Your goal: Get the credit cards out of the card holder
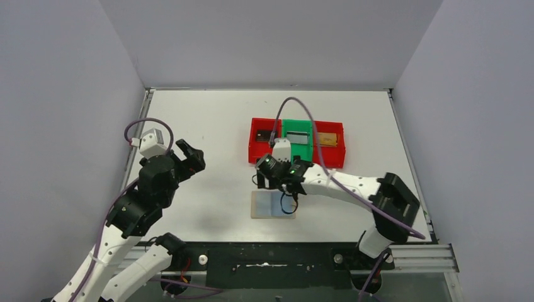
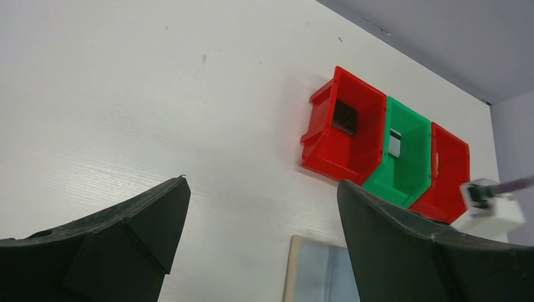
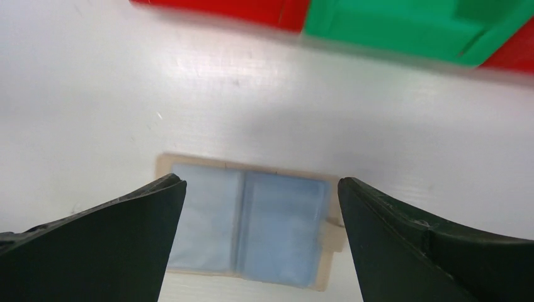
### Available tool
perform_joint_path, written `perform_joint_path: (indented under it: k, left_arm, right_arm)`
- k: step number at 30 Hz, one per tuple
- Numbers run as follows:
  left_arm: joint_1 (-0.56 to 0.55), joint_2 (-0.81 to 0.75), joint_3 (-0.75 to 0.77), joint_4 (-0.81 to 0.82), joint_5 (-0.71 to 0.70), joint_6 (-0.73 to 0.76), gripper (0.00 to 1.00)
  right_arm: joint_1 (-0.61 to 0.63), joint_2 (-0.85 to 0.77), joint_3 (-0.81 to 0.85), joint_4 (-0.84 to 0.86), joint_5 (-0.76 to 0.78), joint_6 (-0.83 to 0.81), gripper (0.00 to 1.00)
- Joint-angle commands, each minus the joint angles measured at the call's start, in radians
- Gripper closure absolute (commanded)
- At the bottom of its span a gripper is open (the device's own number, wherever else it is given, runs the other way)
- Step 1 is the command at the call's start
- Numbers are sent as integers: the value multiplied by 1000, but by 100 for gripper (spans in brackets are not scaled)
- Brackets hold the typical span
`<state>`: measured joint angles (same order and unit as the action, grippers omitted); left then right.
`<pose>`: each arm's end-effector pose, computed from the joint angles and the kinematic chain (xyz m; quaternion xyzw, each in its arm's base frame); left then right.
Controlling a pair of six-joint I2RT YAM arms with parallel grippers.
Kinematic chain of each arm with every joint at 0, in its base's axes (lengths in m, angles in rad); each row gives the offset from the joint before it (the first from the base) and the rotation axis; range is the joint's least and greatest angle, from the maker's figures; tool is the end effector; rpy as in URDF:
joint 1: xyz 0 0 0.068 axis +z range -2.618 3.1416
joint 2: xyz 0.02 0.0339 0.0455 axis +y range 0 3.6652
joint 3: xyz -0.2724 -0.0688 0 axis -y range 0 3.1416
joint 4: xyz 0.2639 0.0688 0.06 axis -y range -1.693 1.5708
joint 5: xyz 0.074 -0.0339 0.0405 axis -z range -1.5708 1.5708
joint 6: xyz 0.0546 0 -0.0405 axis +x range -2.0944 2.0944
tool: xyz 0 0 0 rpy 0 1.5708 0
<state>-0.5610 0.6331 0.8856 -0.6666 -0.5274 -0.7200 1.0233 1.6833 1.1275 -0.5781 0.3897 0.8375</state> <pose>0.1432 -0.0575 0.3499 -0.2062 0.7946 -0.1404 0.5536 0.2046 0.2958 0.1831 -0.0471 0.9575 0.0575 0.2786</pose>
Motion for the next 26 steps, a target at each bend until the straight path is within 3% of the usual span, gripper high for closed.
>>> perform_joint_path:
  k: [1, 6, 12, 26]
  left_arm:
    - [3, 10, 109, -11, -63, 38, 11]
    - [4, 41, 145, -53, -110, 56, 11]
    - [3, 83, 196, -50, -112, 99, 10]
    - [3, 139, 226, -26, -99, 127, 6]
  right_arm:
    - [-79, -283, 18, 55, 178, -91, 2]
    - [-235, -530, -69, 77, 248, -183, 2]
    - [-525, -738, -112, 85, 178, -322, 2]
    - [-535, -800, -144, 41, 117, -325, 2]
